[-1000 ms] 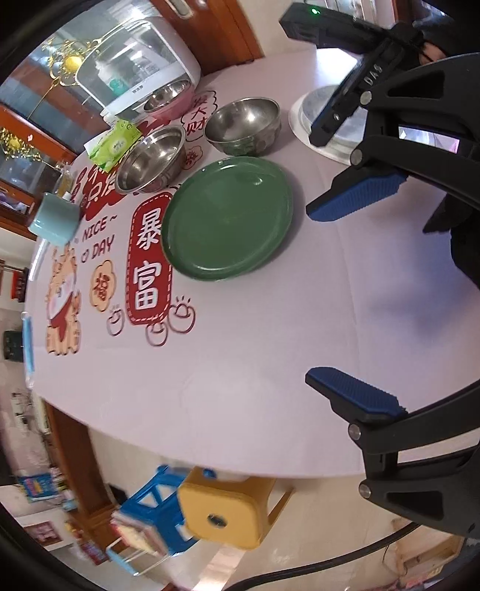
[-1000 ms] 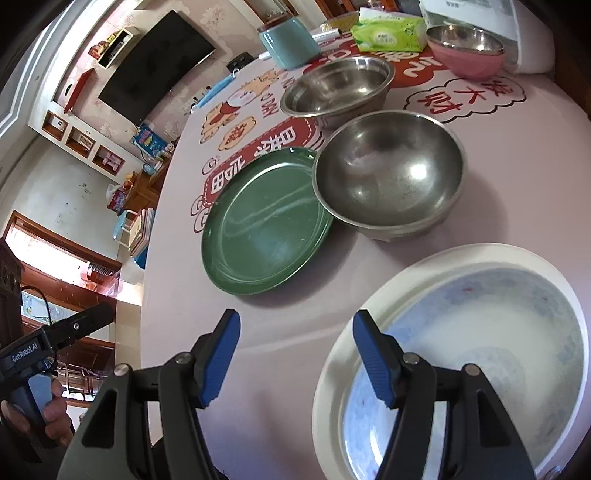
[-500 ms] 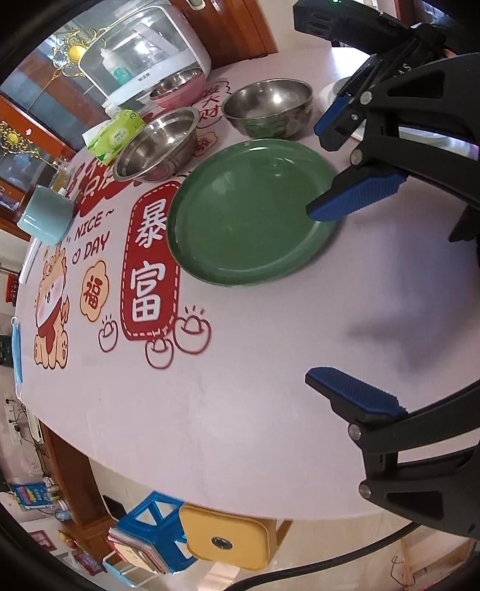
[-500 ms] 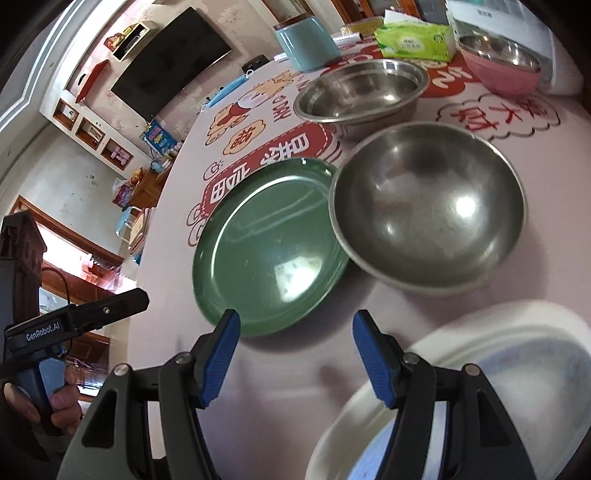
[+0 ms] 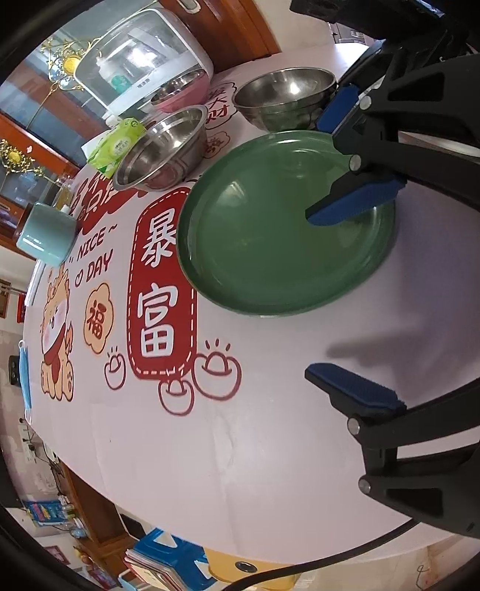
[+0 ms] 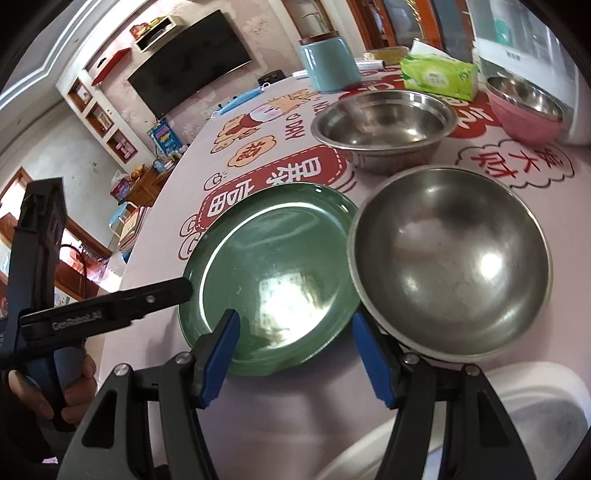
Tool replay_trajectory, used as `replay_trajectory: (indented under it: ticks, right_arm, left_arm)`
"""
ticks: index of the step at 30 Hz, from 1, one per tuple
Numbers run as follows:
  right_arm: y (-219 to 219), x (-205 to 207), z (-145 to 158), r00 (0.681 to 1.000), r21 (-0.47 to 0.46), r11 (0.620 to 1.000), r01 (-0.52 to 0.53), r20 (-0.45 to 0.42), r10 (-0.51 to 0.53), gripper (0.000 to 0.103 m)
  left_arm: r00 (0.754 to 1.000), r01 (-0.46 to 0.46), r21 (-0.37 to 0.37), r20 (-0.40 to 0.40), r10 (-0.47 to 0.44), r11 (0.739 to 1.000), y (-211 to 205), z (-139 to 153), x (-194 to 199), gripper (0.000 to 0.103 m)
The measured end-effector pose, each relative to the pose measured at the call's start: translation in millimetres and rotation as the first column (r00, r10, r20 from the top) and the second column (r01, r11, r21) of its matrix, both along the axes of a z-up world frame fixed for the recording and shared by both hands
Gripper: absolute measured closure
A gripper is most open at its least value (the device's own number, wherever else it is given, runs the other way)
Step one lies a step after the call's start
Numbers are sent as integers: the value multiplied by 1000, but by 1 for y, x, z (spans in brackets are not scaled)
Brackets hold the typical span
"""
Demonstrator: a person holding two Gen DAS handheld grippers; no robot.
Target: Organize plates and bowls
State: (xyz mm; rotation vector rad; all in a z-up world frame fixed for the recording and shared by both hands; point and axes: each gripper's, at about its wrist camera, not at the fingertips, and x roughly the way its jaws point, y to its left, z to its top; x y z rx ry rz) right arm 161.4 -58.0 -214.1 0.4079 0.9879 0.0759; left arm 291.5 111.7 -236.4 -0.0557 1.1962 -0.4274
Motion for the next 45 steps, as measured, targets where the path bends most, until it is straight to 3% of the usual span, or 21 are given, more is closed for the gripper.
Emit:
replay_trajectory:
  ticks: [6, 9, 15, 24, 26, 30, 36, 40, 45]
  right_arm:
    - [-3, 5, -6, 1000, 5, 1000, 5, -9, -5, 39]
    - [-3, 7, -9, 1000, 9, 1000, 5, -13, -5, 40]
    - [-5, 10, -16, 999, 34, 999, 25, -25, -24, 46]
    - [-14, 6, -19, 996, 46, 996, 81, -35, -79, 65]
    - [-17, 5, -20, 994, 42, 994, 99, -43, -97, 76]
    - [-23, 3, -21, 992, 53, 991, 120, -52, -117, 87]
    - [-26, -1, -21, 991, 77, 989, 126, -52, -122, 89]
    - [-27, -1, -21, 991, 81, 989, 122, -64, -117, 90]
    - [-24, -4, -19, 991, 89, 991, 104, -91, -96, 91]
  left_arm:
    - [1000, 21, -8, -10, -21, 1000, -9, -9, 3, 41]
    - [999, 34, -12, -20, -34, 999, -12, -13, 5, 53]
    - [999, 50, -12, -6, -50, 999, -17, -13, 9, 56]
    - [999, 51, 30, 11, -51, 998, -21, -13, 6, 60]
    - [999, 49, 36, 13, -49, 998, -20, -13, 6, 64]
    - [999, 45, 41, 12, -45, 998, -18, -13, 7, 68]
    - [999, 47, 78, 9, -48, 996, -18, -12, 4, 76]
    - [999, 27, 59, -20, -25, 998, -11, -12, 3, 82]
    - [999, 17, 73, -34, -14, 997, -6, -11, -5, 83]
